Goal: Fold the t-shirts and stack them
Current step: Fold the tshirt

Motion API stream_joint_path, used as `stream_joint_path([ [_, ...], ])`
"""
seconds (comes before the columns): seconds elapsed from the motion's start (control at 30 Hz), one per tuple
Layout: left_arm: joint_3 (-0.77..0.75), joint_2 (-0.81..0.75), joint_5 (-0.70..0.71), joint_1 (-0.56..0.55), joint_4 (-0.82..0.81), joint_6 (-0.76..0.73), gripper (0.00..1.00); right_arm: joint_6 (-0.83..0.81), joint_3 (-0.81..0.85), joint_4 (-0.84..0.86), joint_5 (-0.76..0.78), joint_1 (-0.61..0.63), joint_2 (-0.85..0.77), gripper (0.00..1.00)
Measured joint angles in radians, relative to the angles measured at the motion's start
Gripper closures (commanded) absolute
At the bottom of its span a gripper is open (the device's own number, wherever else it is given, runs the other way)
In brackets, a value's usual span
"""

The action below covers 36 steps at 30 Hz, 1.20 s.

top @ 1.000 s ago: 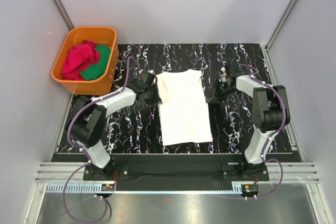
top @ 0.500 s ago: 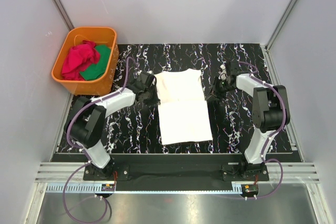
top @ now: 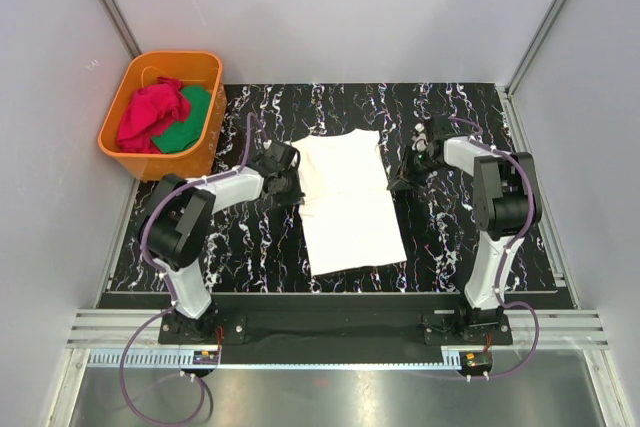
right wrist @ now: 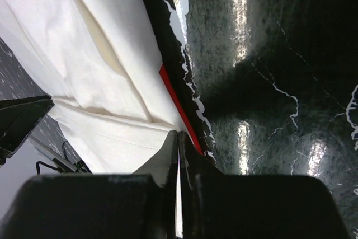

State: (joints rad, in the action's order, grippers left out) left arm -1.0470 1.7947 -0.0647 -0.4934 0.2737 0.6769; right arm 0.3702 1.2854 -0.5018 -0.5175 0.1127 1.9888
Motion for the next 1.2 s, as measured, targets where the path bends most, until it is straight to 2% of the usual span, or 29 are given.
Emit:
stream_joint_path([
  [0.1,-0.010,0.008,0.001,0.001,-0.002,0.000,0.98,0.000,0.014,-0.002,0.000,0.000,0.025,1.00],
  [0.2,-0.013,0.010,0.004,0.002,0.000,-0.005,0.71,-0.001,0.041,-0.010,0.002,0.000,0.052,0.95],
  [0.27,-0.014,0.011,0.018,0.002,0.002,-0.008,0.61,-0.003,0.056,-0.024,0.008,0.000,0.057,0.84],
  [0.3,-0.016,0.008,0.024,0.002,0.004,-0.012,0.51,-0.005,0.062,-0.029,0.016,0.000,0.057,0.76],
  [0.37,-0.019,-0.005,0.050,0.000,0.016,-0.027,0.44,-0.015,0.072,-0.046,0.056,0.003,0.054,0.70],
  [0.43,-0.019,-0.041,0.087,-0.008,0.056,-0.037,0.41,-0.023,0.073,-0.071,0.096,0.006,0.040,0.64],
  [0.5,-0.015,-0.103,0.119,-0.021,0.084,-0.046,0.42,-0.027,0.067,-0.107,0.143,0.013,0.001,0.61],
  [0.53,-0.009,-0.135,0.127,-0.028,0.089,-0.048,0.45,-0.029,0.063,-0.122,0.162,0.018,-0.025,0.56],
  [0.63,0.029,-0.264,0.121,-0.077,0.057,-0.045,0.54,-0.023,0.010,-0.132,0.194,0.060,-0.159,0.55],
  [0.67,0.046,-0.290,0.112,-0.092,0.035,-0.042,0.62,-0.018,-0.015,-0.129,0.192,0.082,-0.206,0.55],
  [0.77,0.115,-0.322,0.043,-0.151,-0.072,-0.018,0.70,0.002,-0.122,-0.076,0.137,0.159,-0.328,0.64],
  [0.9,0.199,-0.238,-0.049,-0.212,-0.193,0.041,0.74,0.050,-0.291,0.019,0.024,0.238,-0.367,0.80],
  [1.03,0.281,-0.162,-0.093,-0.256,-0.249,0.104,0.78,0.074,-0.465,0.064,-0.057,0.254,-0.366,0.83],
  [1.2,0.319,-0.158,-0.096,-0.268,-0.330,0.151,0.78,0.076,-0.516,0.068,-0.060,0.253,-0.341,0.87],
])
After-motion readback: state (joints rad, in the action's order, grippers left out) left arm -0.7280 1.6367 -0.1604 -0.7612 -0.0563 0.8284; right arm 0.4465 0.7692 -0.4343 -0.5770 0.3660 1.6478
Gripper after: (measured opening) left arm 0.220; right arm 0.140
